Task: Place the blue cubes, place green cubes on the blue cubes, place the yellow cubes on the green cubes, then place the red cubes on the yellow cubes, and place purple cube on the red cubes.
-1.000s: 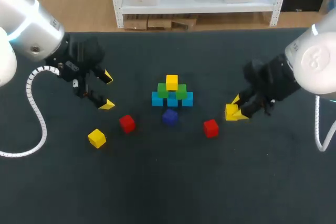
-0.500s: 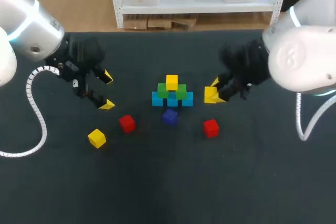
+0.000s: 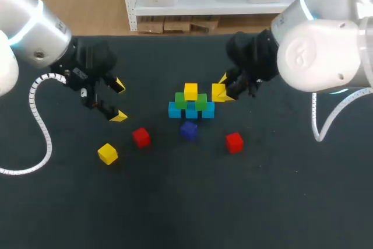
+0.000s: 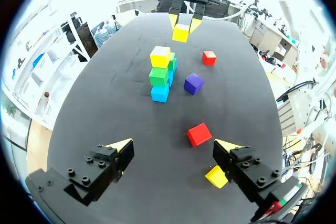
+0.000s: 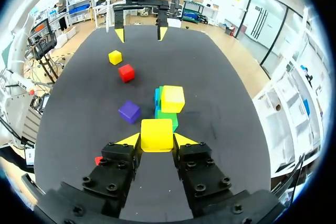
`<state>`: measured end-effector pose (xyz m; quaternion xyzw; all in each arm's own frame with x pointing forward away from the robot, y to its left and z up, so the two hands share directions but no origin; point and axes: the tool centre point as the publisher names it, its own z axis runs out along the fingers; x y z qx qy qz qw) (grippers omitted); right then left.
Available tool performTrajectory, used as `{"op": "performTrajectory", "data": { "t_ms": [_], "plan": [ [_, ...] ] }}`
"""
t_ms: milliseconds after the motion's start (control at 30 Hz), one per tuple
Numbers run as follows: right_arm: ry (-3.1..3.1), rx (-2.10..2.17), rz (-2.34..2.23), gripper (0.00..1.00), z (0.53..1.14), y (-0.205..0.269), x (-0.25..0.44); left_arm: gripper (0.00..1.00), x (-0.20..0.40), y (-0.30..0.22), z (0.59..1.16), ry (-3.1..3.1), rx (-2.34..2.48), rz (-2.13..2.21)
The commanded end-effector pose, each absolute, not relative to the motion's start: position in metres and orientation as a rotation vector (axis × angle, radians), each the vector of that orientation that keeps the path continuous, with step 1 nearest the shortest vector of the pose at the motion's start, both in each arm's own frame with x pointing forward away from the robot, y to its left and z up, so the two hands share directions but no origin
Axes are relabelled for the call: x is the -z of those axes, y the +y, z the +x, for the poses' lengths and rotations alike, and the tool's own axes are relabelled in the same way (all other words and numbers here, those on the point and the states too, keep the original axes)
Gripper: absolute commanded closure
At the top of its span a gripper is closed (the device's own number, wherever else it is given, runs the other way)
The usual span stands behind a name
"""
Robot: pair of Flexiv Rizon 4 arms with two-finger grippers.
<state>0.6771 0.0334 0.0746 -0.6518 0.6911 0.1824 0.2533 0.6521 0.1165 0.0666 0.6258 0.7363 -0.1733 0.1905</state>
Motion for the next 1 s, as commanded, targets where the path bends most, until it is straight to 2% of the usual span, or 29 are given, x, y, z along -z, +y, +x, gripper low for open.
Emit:
{"op": "performTrajectory", "data": {
  "t_ms": [33,1000],
  "plan": [
    [1.883,-0.499,-1.785,1.00,0.688,0.044,-0.071,0.00,-0.066,0.118,0.652,2.060,0.491,1.758],
    [1.884,-0.532,-1.788,1.00,0.700,0.059,-0.064,0.00,-0.066,0.118,0.652,2.060,0.491,1.758]
  ]
}}
